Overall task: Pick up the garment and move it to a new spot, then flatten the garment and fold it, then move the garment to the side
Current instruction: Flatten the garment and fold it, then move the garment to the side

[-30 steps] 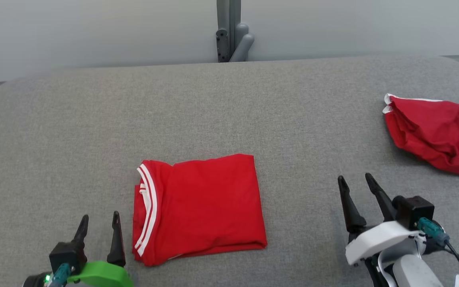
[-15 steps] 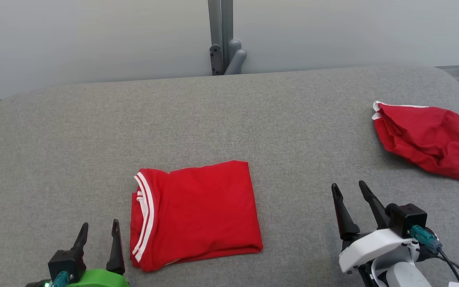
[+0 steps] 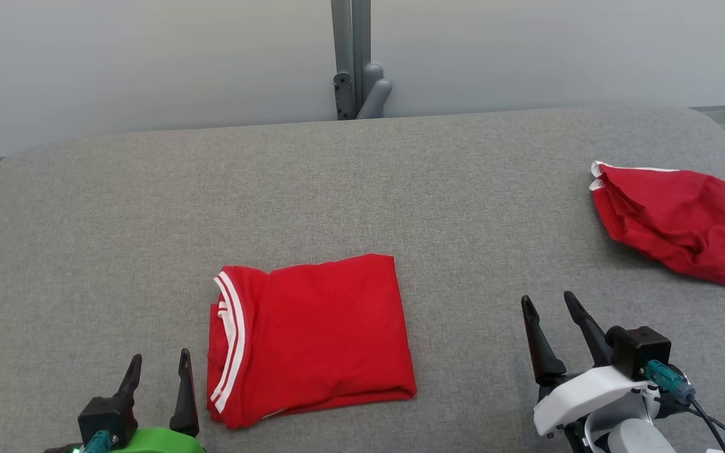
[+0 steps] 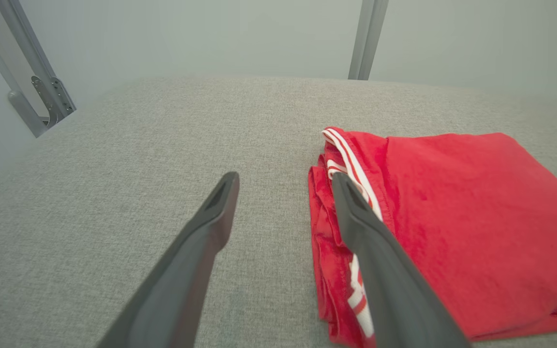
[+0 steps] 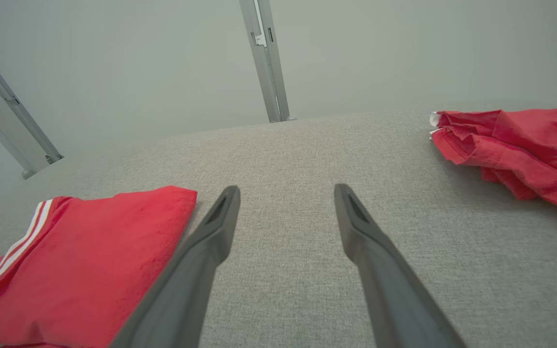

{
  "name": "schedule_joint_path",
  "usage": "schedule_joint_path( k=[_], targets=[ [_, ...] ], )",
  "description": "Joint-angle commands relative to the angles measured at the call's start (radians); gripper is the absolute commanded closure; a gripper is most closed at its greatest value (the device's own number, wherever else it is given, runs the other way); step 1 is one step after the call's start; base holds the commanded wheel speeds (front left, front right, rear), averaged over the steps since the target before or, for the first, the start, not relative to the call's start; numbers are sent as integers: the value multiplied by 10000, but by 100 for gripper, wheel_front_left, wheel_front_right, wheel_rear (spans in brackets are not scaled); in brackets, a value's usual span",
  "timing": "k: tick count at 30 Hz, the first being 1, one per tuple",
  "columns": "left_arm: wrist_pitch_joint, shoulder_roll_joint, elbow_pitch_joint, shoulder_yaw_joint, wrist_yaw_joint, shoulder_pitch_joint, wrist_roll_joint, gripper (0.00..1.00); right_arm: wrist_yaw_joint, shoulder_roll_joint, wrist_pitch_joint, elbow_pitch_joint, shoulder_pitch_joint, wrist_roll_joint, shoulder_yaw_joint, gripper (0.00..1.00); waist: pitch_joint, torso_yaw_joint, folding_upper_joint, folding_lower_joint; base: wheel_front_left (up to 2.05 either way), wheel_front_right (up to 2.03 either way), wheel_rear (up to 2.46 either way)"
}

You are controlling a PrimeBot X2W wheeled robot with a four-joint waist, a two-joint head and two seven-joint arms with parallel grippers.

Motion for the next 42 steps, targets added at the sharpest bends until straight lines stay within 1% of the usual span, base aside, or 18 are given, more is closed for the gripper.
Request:
schedule_joint_path(
  k=[1, 8, 10, 14, 15, 23, 27, 31, 36, 38, 42],
  targets=[
    [4, 33, -43, -14, -36, 115, -4, 0, 1, -9, -31, 32, -13, 20, 19, 0, 2, 4, 0, 0, 0, 0, 0],
    [4, 33, -112, -161, -51, 26, -278, 0, 1, -10, -31, 98, 30, -151, 99, 0, 51, 171, 0, 0, 0, 0, 0],
    [4, 33, -86, -280, -60, -1, -262, 0, 1, -9, -31, 145, 55, -150, 148, 0, 77, 335, 0, 0, 0, 0, 0],
    [4, 36, -37, -571, -29, -32, -321, 0, 1, -16, -31, 306, 130, -195, 368, 0, 112, 943, 0, 0, 0, 0, 0],
    [4, 36, -37, -571, -29, -32, -321, 0, 1, -16, -31, 306, 130, -195, 368, 0, 112, 943, 0, 0, 0, 0, 0],
    [4, 33, -17, -1150, 24, -177, -526, 0, 1, -28, -31, 936, -423, 46, 584, 0, 669, 2465, 0, 0, 0, 0, 0],
    [4, 30, -73, -1207, 124, -223, -650, 0, 1, -27, -31, 1375, -692, 376, 619, 0, 950, 3213, 0, 0, 0, 0, 0],
    [6, 27, -122, -1141, 160, -213, -640, 0, 1, -36, -31, 1972, -986, 633, 659, 0, 1166, 3721, 0, 0, 0, 0, 0],
    [4, 24, -166, -1203, 168, -299, -737, 0, 1, -36, -31, 2818, -1292, 960, 707, 0, 1385, 4003, 0, 0, 0, 0, 0],
    [4, 25, -155, -1169, 192, -313, -998, 0, 1, -41, -31, 3137, -1416, 1283, 690, 0, 1457, 4035, 0, 0, 0, 0, 0],
    [4, 23, -206, -1234, 255, -424, -1065, 0, -1, -17, 24, 3925, -1582, 1586, 983, 0, 1562, 4003, 0, 0, 0, 0, 0]
  ],
)
